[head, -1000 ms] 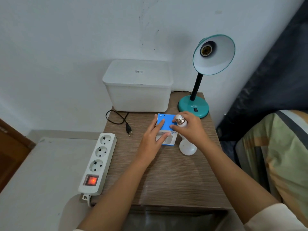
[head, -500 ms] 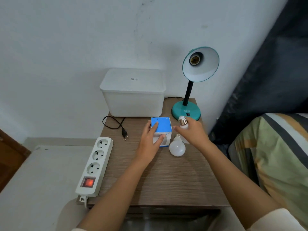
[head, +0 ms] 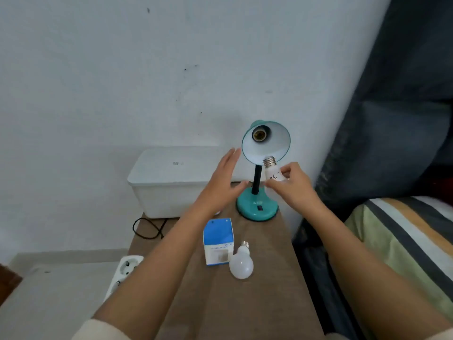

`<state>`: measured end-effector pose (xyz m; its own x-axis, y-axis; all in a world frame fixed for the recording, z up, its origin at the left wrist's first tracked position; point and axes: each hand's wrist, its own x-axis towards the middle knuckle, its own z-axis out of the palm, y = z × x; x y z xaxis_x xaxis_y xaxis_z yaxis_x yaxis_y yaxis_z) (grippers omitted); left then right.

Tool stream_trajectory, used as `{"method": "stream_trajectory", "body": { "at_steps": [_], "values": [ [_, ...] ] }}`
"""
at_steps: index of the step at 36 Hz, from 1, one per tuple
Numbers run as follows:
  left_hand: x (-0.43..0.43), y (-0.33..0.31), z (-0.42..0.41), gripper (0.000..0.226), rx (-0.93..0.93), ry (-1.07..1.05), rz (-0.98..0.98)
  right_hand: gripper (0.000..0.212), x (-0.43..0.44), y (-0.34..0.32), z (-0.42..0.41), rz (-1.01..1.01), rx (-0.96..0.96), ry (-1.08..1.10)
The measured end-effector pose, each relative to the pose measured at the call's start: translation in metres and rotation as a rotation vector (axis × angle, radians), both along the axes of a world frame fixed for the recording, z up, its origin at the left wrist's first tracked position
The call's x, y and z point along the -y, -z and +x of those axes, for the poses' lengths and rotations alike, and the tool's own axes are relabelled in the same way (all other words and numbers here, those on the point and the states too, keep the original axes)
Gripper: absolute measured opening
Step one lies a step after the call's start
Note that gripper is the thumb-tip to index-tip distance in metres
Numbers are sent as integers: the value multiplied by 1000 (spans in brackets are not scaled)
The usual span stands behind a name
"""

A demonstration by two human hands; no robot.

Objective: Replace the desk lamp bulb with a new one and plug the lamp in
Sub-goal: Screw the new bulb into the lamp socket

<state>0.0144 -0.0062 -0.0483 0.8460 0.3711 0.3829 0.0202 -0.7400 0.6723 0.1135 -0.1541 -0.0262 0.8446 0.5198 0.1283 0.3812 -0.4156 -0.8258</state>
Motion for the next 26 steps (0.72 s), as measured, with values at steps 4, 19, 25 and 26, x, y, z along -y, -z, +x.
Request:
{"method": "stream_trajectory", "body": {
  "at_steps": [4, 19, 25, 26],
  "values": [
    [-21, -22, 37, 95, -50, 80, 70, 34, -14, -17, 20, 37, 35, 1],
    [-45, -19, 69, 102, 64, 263, 180, 40, -74, -20, 38, -252, 335, 99],
    [-48, -19, 70, 102, 69, 265, 194, 48, -79, -16, 37, -289, 284, 113],
    [-48, -19, 70, 102, 67, 262, 188, 49, -79, -15, 37, -292, 281, 116]
  ]
}}
